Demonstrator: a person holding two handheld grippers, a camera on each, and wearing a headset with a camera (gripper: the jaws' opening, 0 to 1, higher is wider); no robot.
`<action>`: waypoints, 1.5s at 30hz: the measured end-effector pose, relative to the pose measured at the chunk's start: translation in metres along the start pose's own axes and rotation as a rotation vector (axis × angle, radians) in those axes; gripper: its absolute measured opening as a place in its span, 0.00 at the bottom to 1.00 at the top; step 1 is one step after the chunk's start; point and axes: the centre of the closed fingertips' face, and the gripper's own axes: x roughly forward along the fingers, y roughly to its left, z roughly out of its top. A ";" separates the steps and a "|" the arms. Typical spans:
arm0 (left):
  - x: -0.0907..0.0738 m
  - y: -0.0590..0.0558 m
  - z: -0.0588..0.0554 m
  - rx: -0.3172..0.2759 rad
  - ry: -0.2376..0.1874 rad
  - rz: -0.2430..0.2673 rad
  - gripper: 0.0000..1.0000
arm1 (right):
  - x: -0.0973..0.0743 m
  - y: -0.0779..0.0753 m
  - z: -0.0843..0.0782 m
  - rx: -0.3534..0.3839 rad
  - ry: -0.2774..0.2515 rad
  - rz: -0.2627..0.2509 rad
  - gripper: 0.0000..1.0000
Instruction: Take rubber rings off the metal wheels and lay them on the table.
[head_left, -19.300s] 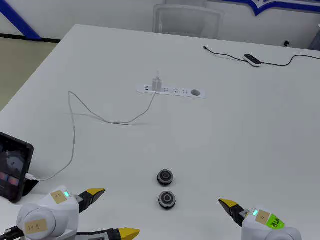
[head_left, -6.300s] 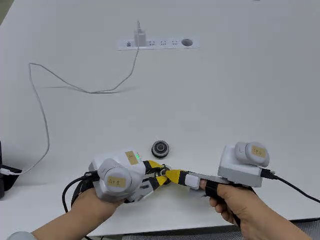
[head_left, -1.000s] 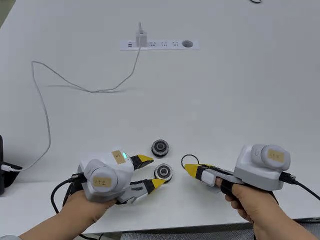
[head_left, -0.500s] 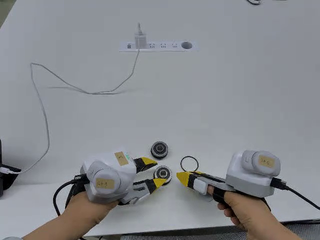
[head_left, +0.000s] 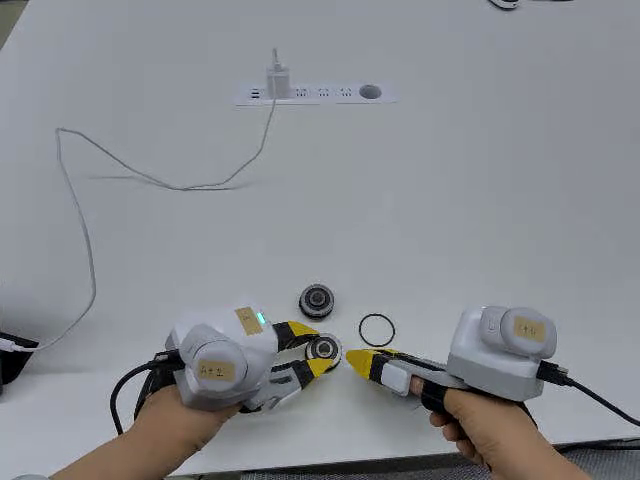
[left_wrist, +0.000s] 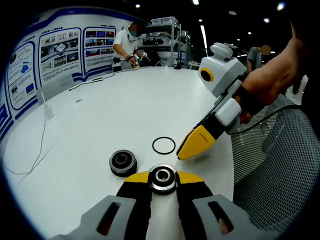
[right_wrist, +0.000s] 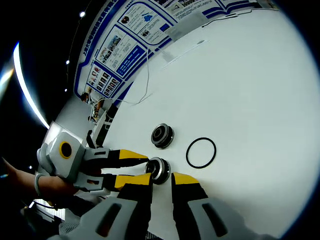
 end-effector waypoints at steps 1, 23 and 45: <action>0.000 0.000 0.000 0.000 0.000 -0.001 0.20 | 0.000 0.000 0.000 0.005 -0.001 0.002 0.17; 0.005 0.002 -0.004 0.017 0.022 -0.007 0.14 | 0.004 0.004 -0.002 0.023 0.000 0.023 0.18; 0.006 0.002 -0.004 0.021 0.022 -0.008 0.13 | 0.014 0.006 -0.003 0.038 0.007 0.031 0.19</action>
